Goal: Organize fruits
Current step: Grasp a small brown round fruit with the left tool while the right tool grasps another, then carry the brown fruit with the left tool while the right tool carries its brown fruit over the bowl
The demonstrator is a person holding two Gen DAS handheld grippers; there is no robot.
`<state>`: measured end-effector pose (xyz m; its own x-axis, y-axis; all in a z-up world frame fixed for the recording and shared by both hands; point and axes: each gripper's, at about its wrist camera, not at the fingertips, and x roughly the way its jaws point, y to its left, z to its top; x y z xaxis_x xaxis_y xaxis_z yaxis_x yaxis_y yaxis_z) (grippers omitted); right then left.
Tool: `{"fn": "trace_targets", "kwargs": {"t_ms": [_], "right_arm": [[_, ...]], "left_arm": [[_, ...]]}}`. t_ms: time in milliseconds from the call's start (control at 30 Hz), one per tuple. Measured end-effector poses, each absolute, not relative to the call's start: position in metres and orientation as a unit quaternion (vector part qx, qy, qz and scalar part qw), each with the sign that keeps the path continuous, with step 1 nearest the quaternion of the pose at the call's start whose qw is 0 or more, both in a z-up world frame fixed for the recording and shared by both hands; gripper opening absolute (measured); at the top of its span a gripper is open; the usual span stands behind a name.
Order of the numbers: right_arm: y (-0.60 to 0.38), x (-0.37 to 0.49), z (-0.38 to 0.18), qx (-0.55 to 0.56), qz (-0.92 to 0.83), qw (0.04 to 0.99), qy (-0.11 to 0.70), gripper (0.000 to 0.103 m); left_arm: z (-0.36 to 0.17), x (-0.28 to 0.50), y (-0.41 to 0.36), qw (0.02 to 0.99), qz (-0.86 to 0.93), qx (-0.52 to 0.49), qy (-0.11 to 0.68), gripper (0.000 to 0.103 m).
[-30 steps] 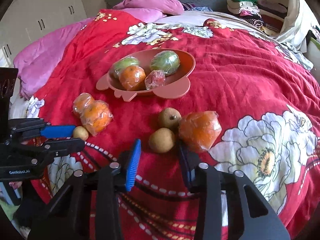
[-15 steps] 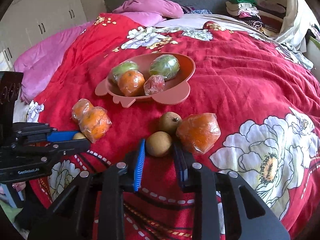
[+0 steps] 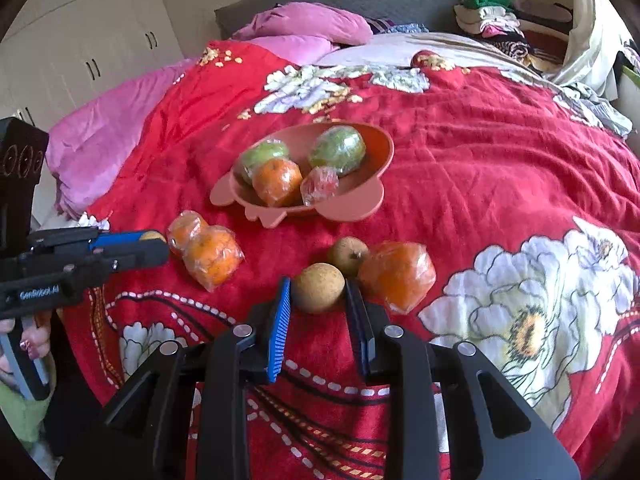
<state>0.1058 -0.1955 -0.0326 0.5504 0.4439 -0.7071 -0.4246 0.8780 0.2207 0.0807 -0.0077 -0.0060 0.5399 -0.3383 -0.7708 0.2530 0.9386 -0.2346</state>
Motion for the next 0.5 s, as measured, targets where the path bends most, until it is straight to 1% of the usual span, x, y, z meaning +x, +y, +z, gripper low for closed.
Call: {"fn": "trace_targets", "kwargs": {"t_ms": [500], "right_arm": [[-0.195,0.129,-0.013,0.002,0.258,0.888,0.381,0.026]], "left_arm": [[-0.001,0.125,-0.008,0.881,-0.15,-0.043,0.447,0.016]]}}
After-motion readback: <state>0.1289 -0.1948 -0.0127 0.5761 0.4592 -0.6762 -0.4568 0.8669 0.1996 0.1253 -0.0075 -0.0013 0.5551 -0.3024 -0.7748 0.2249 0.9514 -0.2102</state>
